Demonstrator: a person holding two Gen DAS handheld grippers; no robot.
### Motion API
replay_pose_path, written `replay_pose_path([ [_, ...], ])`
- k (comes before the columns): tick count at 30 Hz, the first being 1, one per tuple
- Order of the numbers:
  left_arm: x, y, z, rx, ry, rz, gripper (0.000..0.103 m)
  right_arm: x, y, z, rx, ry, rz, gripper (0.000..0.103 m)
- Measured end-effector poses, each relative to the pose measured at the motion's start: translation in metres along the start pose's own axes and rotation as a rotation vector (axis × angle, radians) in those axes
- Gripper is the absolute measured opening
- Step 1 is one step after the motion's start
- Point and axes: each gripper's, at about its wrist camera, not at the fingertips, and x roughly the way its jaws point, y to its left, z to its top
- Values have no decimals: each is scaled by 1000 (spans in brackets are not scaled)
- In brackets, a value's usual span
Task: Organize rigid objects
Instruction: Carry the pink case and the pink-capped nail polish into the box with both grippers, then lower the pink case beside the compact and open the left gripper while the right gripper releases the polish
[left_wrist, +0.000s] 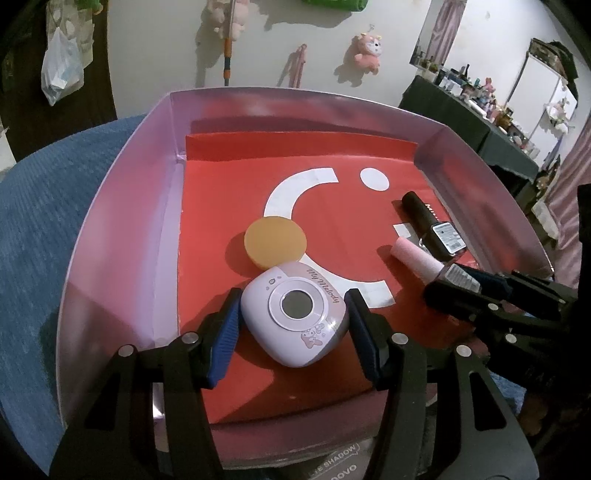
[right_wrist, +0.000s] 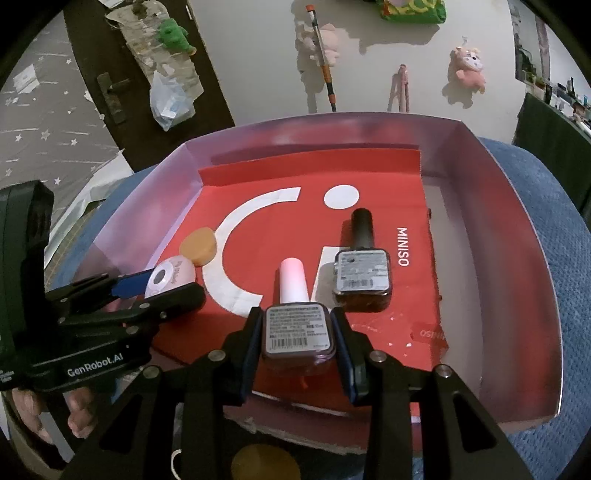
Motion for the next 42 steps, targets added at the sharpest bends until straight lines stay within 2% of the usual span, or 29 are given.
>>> replay_pose_path([
  [10,4,2,3,-15,-10,7,53,3,-10,2,3,-33,-80,39],
  [16,7,0,6,-18,-18,38,53,3,-14,6,-2,-66,-140,39],
  [23,9,-2,7,-2,-24,67,53,9,-16,7,7,-60,-139,39],
  [42,11,-2,6,-3,-25,63,53,10,-19,7,10,-63,-134,39],
])
